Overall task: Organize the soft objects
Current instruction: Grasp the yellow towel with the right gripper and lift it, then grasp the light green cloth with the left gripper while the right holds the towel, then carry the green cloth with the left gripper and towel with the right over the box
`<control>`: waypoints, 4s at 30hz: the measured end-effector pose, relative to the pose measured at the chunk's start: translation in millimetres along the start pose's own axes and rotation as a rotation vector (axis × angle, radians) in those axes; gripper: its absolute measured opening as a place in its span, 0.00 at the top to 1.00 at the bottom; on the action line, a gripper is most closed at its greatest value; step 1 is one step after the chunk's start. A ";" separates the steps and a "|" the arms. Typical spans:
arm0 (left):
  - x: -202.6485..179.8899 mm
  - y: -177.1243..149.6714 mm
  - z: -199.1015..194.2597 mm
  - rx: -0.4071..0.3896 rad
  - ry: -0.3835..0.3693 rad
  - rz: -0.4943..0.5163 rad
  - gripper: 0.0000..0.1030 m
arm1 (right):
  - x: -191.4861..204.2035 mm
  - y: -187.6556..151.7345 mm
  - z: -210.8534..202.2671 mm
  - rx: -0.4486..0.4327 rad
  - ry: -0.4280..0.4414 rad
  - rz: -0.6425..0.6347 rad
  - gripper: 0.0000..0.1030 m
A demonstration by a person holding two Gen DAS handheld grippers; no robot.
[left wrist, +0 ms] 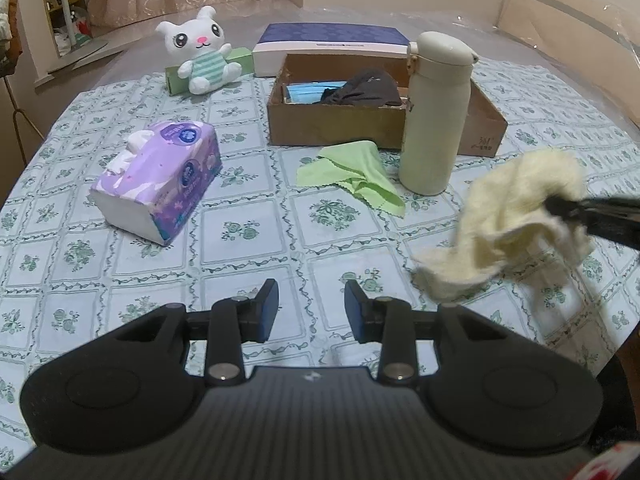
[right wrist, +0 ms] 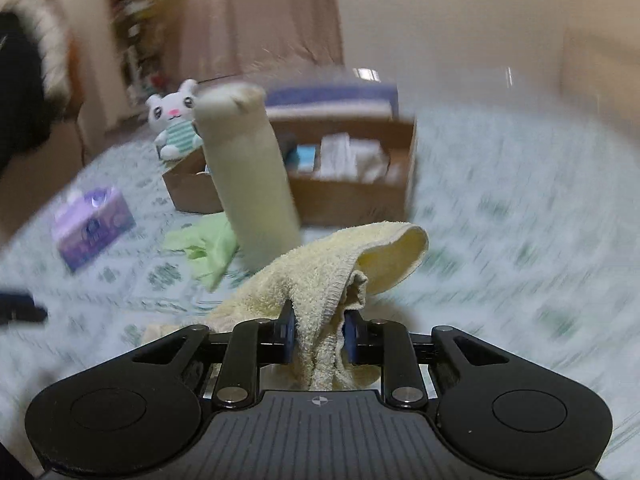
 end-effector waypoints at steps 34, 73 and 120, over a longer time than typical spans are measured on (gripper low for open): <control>-12.8 1.3 42.8 0.032 -0.135 -0.026 0.68 | 65.5 -42.5 62.5 0.167 0.314 0.056 0.71; -18.0 82.3 184.0 -0.056 -0.083 0.091 0.43 | -88.4 11.6 68.8 -0.008 0.029 0.225 0.72; 24.4 210.2 108.2 -0.364 -0.177 0.039 0.98 | -103.7 122.9 61.0 -0.180 0.093 0.026 0.72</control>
Point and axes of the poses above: each gripper's, at about its wrist camera, not at the fingertips, and z roughly the way its jaws point, x to its left, y to its top, the point moved 7 cm from there along z, roughly the way its jaws point, and after that the axes turned 5 degrees about y, right-handed, at the moved point
